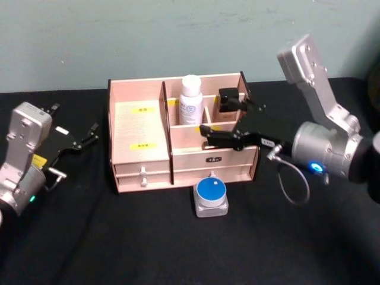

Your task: Pick up the facial cleanser and watermelon frost from the table and place them into the tiered storage box.

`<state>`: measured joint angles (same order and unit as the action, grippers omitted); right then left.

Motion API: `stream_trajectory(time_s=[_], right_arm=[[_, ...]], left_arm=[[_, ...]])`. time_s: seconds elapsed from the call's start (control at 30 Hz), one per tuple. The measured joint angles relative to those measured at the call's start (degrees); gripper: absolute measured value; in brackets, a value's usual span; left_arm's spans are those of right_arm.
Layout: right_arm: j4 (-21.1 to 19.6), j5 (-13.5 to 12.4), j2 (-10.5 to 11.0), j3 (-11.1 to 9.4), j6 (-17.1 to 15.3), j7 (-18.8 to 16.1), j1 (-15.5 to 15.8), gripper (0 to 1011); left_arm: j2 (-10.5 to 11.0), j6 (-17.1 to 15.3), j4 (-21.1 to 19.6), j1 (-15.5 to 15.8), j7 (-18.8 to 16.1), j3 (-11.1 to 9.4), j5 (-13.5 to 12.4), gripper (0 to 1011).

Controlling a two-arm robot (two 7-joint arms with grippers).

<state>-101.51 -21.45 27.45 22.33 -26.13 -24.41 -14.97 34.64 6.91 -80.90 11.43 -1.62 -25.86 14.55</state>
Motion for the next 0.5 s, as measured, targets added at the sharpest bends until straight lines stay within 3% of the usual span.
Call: stream_trajectory(time_s=[0.13,0.3,0.5], right_arm=[[-5.89,-1.83,1.85,-1.12,-3.63,2.32,4.74,1002],[-9.90,-2.84,3.04,-1.32,-5.76,4.54,8.98,1002],[-12.02,-2.76,3.80,0.58,-8.43,7.25,12.60,1002]], left_arm=[[0.00,0.00,0.00,0.00,0.00,0.00,0.00,1010],[0.00,0.00,0.00,0.00,0.00,0.00,0.00,1010],[0.00,0.00,0.00,0.00,0.00,0.00,0.00,1009]])
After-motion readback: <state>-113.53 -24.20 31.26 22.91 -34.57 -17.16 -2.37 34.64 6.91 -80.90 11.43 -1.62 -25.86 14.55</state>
